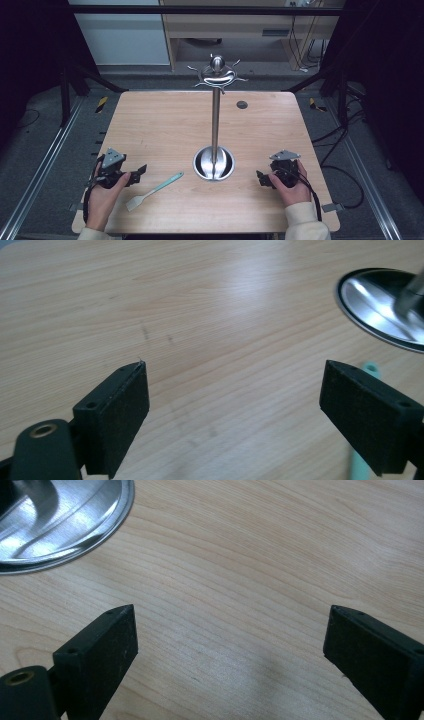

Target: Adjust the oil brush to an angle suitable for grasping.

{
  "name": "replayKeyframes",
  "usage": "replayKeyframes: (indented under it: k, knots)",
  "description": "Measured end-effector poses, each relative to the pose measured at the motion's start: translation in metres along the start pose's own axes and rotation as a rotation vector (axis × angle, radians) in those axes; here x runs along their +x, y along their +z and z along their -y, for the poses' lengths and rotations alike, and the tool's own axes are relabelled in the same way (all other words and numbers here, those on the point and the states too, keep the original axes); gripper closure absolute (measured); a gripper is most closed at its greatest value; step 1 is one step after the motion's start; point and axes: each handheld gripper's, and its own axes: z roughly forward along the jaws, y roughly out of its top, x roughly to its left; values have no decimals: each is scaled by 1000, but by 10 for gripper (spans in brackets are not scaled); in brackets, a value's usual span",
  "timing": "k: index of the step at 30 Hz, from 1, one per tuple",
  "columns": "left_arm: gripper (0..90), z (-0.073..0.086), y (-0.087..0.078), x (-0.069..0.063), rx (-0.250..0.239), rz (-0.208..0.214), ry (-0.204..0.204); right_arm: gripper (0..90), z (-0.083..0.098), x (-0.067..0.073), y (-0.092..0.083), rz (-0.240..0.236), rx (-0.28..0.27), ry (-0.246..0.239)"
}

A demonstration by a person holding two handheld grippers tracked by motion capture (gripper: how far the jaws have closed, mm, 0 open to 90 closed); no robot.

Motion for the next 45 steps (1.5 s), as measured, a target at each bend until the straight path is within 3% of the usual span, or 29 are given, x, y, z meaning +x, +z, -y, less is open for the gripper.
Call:
replayKeyframes:
  k: [7,10,12,15,16,18,19,21,22,24,30,39,45]
  knots:
    - [194,-15,-1,-39,-4,85,100,79,0,-1,-1,0,0,2]
    - [230,-19,1,-57,20,127,160,79,0,-1,0,0,0,1]
    - [310,-21,5,-72,42,175,210,79,0,0,0,-1,-1,0]
    - [377,-20,9,-80,62,203,245,79,0,0,0,0,-1,0]
    - [465,-20,11,-83,74,211,258,79,0,0,0,-3,0,1]
    - [501,-19,15,-88,94,230,274,80,0,0,1,-2,2,-1]
    - [590,-19,20,-91,114,246,287,79,0,0,1,-1,3,-8]
    - [619,-19,21,-93,125,256,293,80,0,0,1,0,3,-6]
    - [705,-19,23,-95,136,264,297,80,0,1,1,-3,6,-7]
    - [770,-18,28,-98,158,277,307,80,0,1,1,-6,5,-7]
    - [900,-14,43,-100,232,289,326,80,-1,1,1,-5,7,-4]
    - [900,-8,51,-99,277,259,348,80,-1,1,1,-5,6,-6]
    - [900,-6,52,-96,281,246,340,80,-1,1,1,-5,7,-5]
